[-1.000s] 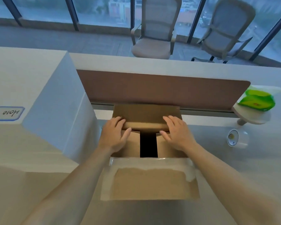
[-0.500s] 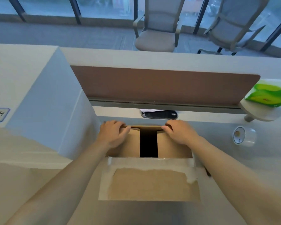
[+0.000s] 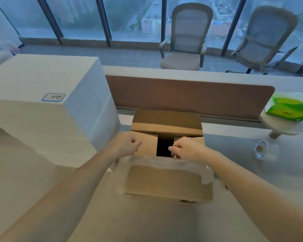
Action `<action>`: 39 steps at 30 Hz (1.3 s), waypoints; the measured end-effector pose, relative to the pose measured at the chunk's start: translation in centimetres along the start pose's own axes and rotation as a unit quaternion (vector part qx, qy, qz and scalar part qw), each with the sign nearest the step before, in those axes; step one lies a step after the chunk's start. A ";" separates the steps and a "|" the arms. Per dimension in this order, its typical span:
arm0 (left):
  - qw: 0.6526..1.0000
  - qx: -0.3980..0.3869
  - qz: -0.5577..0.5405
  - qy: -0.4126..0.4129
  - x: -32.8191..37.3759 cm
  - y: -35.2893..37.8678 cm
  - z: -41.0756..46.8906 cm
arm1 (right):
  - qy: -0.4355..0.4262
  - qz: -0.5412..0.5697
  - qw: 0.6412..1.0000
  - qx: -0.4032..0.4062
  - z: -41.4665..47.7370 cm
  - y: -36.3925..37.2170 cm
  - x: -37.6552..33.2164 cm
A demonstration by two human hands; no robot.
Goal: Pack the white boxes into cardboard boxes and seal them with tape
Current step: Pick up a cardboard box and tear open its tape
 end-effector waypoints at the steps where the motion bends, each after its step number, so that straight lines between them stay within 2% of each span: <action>1: 1.000 0.001 -0.020 -0.004 0.4 -1.2 -0.6 | -0.010 0.012 1.000 0.000 -0.8 -0.8 -0.9; 2: 0.999 -0.026 -0.037 -0.009 0.7 -2.0 -1.4 | -0.021 0.026 0.999 -0.011 -1.7 -1.5 -1.8; 4: 0.990 -0.138 -0.018 -0.005 1.3 -2.1 -3.9 | -0.033 0.064 0.995 -0.066 -4.3 -2.0 -3.5; 6: 0.966 -0.245 0.075 0.024 1.3 -0.8 -6.8 | -0.012 0.099 0.986 -0.133 -7.0 -1.3 -4.4; 8: 0.944 -0.294 0.138 0.058 0.8 1.2 -9.4 | 0.028 0.101 0.978 -0.181 -9.5 0.5 -4.5; 10: 0.949 -0.275 0.133 0.076 0.4 2.9 -10.5 | 0.052 0.048 0.981 -0.181 -11.2 2.9 -4.0; 15: 0.962 -0.199 0.145 0.120 -0.2 5.0 -12.5 | 0.058 -0.169 0.983 -0.045 -13.0 7.1 -2.9; 19: 0.965 -0.104 0.149 0.190 0.5 5.9 -13.0 | 0.061 -0.183 0.980 0.051 -12.9 8.4 -2.4; 23: 0.936 -0.042 0.189 0.293 1.5 7.6 -12.8 | 0.062 -0.144 0.981 0.118 -12.3 8.7 -2.1; 26: 0.936 -0.067 0.187 0.292 1.5 8.1 -12.4 | 0.069 -0.098 0.988 0.097 -11.5 8.3 -1.2; 29: 0.962 -0.131 0.098 0.217 1.4 7.4 -11.2 | 0.049 -0.084 0.995 0.039 -10.1 7.4 -0.9; 31: 0.965 -0.091 0.079 0.231 3.0 6.7 -10.0 | 0.001 -0.115 0.992 0.046 -8.4 6.5 -1.1; 33: 0.943 -0.076 0.134 0.295 5.0 7.6 -9.3 | -0.061 -0.197 0.978 0.041 -6.9 6.4 -1.5; 36: 0.894 -0.131 0.235 0.358 6.4 10.0 -8.7 | -0.151 -0.334 0.930 -0.013 -5.6 7.3 -1.5; 39: 0.872 -0.101 0.267 0.398 8.0 7.6 -8.0 | -0.211 -0.385 0.898 -0.015 -5.2 6.5 -3.1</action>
Point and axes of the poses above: each hand's wrist, its own z-axis towards the middle knuckle, its own y-axis out of the palm, x = y × z, the point moved 7 cm from there along z, towards the middle knuckle, and after that the axes turned 12 degrees about x, right-handed, at the moved point
